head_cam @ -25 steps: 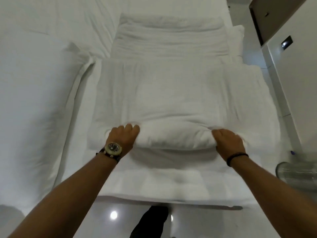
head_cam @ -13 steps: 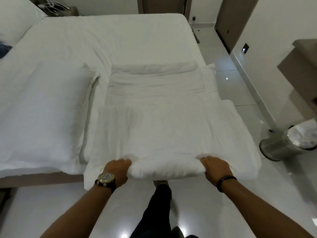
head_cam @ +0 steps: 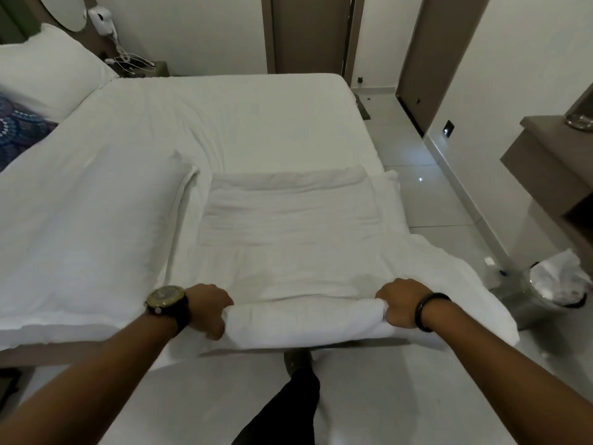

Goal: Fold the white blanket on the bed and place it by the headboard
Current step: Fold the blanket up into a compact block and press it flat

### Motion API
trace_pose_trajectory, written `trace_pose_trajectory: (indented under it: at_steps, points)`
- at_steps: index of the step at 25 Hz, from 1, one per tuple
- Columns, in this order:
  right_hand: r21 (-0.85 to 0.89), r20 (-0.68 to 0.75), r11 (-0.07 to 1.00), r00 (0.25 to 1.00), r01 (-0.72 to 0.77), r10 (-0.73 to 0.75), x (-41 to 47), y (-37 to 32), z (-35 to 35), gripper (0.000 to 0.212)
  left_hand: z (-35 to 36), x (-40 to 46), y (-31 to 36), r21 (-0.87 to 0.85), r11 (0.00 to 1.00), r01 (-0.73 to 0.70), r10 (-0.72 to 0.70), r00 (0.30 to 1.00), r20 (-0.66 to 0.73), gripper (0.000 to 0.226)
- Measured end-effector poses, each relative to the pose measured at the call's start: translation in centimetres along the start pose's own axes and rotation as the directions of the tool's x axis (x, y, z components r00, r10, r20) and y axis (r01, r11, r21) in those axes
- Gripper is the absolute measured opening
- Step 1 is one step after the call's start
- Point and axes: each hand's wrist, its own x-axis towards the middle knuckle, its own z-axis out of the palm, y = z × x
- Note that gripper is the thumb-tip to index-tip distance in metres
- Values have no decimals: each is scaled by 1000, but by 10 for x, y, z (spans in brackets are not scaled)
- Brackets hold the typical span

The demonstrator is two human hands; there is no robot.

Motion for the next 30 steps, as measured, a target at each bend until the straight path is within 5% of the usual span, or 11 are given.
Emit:
trace_pose_trajectory:
  at_steps: [3, 6, 9, 11, 14, 17, 20, 23, 26, 28, 30]
  points:
    - [96, -51, 995, 999, 14, -9, 32, 14, -74, 28, -81, 16, -32, -58, 998, -18, 16, 999, -36, 54]
    - [42, -279, 999, 959, -31, 42, 95, 36, -169, 25, -184, 60, -77, -93, 995, -22, -1, 971, -237, 28]
    - [-25, -496, 988, 860, -153, 120, 201, 54, -252, 7, -274, 146, -116, -88, 996, -11, -31, 886, -463, 29]
    - [-40, -585, 969, 792, -245, 176, 276, 68, -282, 15, -316, 219, -137, -94, 996, 1, -57, 801, -596, 29]
    - [31, -575, 955, 776, -296, 259, 379, 95, -279, 34, -332, 333, -159, -164, 985, 44, -137, 780, -611, 41]
    - [14, -375, 960, 888, -280, 265, 455, 122, -238, 69, -306, 428, -170, -122, 989, 81, -134, 832, -538, 49]
    - [-44, -345, 965, 910, -260, 229, 498, 143, -217, 90, -291, 474, -178, -91, 992, 85, -121, 830, -544, 73]
    - [-44, -423, 968, 882, -249, 207, 530, 146, -224, 84, -292, 497, -185, -70, 988, 138, -153, 816, -557, 95]
    - [-95, -603, 958, 781, -270, 161, 535, 144, -236, 62, -289, 490, -186, -34, 983, 180, -159, 746, -647, 83]
    - [27, -672, 924, 678, -382, 300, 534, 145, -249, 51, -298, 483, -185, -100, 960, 260, -259, 700, -666, 76]
    - [238, -684, 910, 608, -339, 404, 531, 114, -258, 44, -297, 478, -156, -177, 964, 199, -264, 630, -730, 69]
